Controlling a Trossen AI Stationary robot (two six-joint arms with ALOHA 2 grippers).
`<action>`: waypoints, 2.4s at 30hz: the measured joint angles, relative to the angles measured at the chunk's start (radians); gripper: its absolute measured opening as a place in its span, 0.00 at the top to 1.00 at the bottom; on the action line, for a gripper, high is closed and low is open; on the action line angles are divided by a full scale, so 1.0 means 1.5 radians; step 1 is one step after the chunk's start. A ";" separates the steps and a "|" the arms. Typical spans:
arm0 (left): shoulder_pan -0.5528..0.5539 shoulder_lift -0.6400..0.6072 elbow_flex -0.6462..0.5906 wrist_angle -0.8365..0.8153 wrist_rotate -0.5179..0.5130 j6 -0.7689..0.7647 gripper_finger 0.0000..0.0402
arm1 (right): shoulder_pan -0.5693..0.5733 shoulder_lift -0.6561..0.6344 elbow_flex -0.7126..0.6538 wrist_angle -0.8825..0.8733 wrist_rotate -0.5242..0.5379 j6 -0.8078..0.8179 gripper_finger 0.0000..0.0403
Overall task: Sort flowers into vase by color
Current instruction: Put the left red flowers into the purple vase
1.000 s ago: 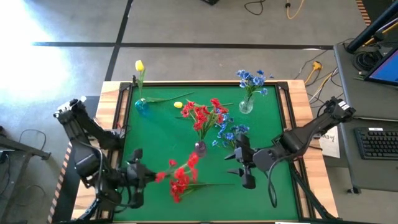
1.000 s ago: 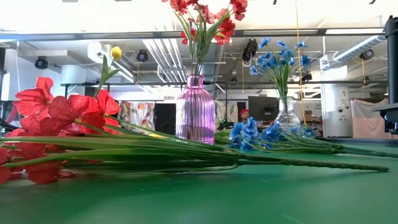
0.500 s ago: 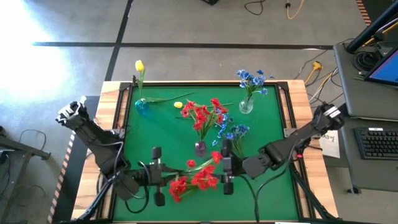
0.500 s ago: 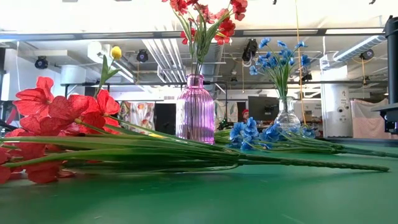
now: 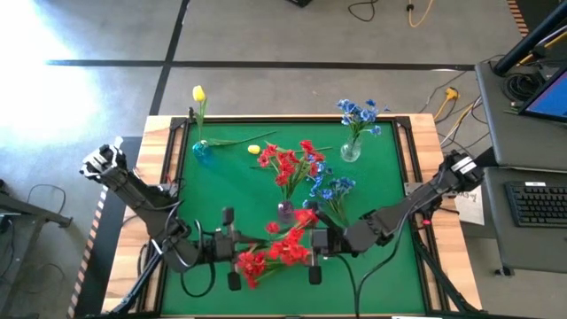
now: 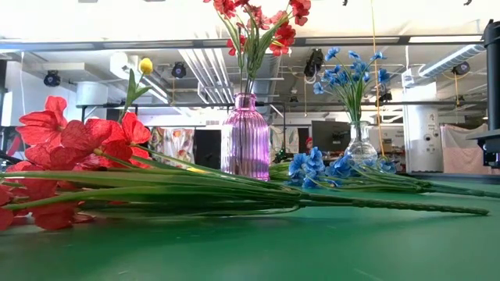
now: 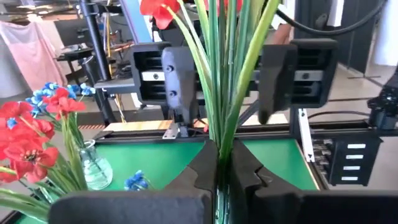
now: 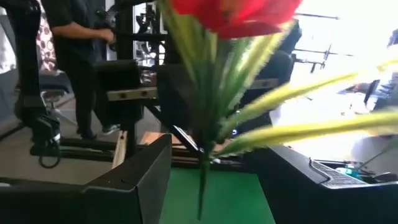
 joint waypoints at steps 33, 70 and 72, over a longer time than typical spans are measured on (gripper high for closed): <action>0.068 0.074 0.001 0.114 0.029 0.002 1.00 | -0.052 0.000 0.009 -0.007 -0.061 0.024 0.69; 0.066 -0.046 0.001 -0.168 0.018 -0.112 0.45 | -0.116 -0.051 0.039 -0.238 0.079 0.017 0.97; 0.065 -0.053 0.001 -0.186 0.017 -0.120 0.45 | -0.123 -0.050 0.039 -0.240 0.079 0.020 0.97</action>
